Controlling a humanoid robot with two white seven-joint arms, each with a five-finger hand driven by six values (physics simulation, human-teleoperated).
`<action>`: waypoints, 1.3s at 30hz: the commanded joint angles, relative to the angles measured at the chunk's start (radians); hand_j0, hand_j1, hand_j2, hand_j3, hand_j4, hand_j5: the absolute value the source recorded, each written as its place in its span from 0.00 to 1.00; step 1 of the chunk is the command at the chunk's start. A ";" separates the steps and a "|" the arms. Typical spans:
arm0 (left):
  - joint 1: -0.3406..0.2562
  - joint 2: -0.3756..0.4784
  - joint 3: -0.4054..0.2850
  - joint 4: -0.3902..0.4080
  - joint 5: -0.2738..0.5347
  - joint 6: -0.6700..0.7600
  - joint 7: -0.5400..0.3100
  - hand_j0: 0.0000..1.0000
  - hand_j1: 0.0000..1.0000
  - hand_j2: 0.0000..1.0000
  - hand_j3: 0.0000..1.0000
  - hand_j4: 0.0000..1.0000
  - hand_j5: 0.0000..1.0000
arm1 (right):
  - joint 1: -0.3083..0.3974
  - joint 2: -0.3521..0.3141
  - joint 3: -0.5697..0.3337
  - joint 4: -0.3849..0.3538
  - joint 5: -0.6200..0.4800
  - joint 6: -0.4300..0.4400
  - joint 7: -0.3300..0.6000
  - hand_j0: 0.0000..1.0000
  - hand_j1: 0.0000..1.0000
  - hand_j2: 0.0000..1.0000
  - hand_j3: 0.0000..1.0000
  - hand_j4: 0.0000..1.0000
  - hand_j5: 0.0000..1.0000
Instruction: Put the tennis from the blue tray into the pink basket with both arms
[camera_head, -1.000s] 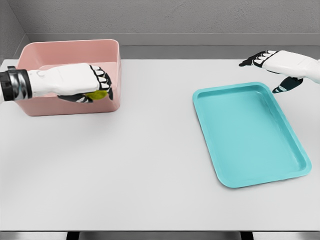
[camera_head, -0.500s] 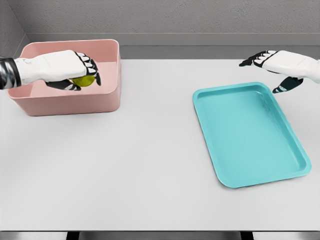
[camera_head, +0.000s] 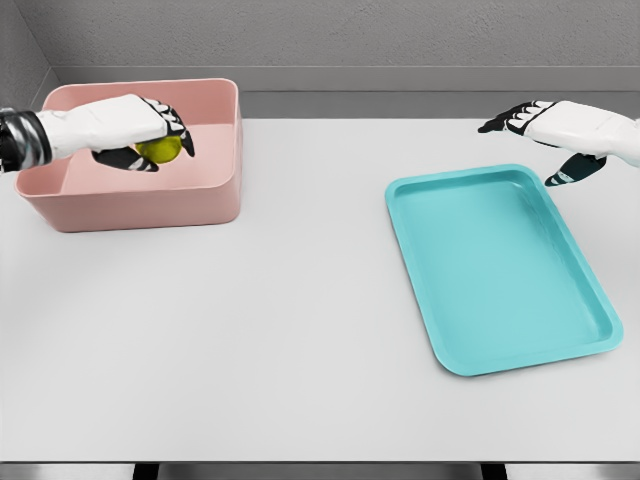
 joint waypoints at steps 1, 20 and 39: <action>-0.002 -0.030 0.009 0.057 0.005 0.002 0.001 0.59 0.59 0.59 0.59 0.59 0.59 | 0.000 -0.001 -0.002 0.000 -0.006 0.001 -0.001 1.00 1.00 1.00 1.00 1.00 1.00; -0.032 -0.121 0.052 0.299 0.003 0.002 0.004 0.59 0.59 0.59 0.59 0.59 0.59 | -0.002 -0.001 -0.002 -0.002 -0.006 0.001 -0.001 1.00 1.00 1.00 1.00 1.00 1.00; -0.037 -0.121 0.061 0.322 0.011 0.002 0.021 1.00 1.00 1.00 1.00 1.00 1.00 | -0.005 -0.002 -0.002 0.000 -0.006 0.001 0.001 1.00 1.00 1.00 1.00 1.00 1.00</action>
